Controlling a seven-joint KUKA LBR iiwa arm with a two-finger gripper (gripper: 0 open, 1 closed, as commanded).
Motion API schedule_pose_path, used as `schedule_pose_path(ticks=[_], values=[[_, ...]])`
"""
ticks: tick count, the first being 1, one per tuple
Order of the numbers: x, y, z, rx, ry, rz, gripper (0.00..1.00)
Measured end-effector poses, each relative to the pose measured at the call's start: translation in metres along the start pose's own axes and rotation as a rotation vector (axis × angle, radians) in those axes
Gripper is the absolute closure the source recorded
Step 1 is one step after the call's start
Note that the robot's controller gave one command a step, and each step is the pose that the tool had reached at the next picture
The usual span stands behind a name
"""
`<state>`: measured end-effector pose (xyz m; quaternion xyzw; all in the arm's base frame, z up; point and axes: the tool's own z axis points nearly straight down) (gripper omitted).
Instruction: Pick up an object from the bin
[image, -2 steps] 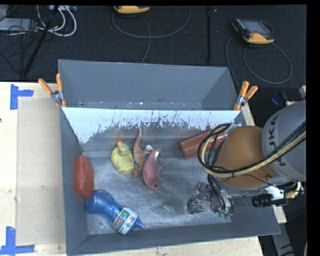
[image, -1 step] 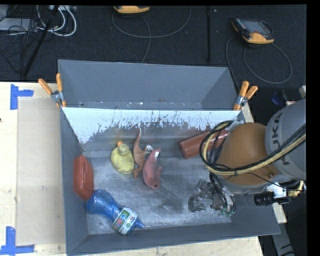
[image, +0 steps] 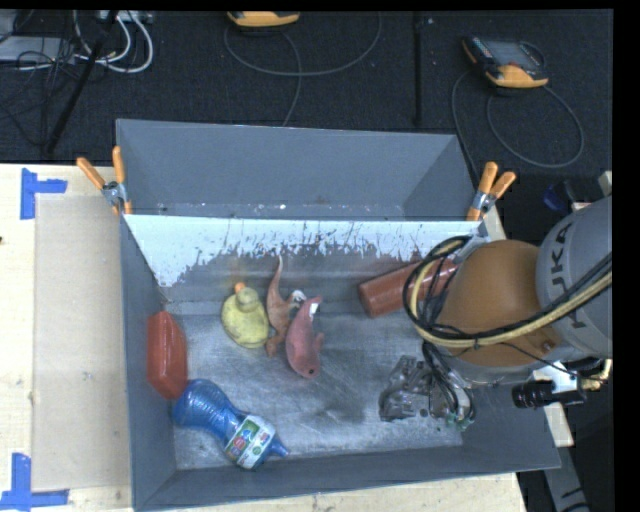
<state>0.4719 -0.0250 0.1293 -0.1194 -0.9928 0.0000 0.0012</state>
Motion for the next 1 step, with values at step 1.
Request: schedule_pose_path(ticks=[1], values=[[0.0007,-0.0001,-0.0125,0.001,0.003,0.0,1.0]])
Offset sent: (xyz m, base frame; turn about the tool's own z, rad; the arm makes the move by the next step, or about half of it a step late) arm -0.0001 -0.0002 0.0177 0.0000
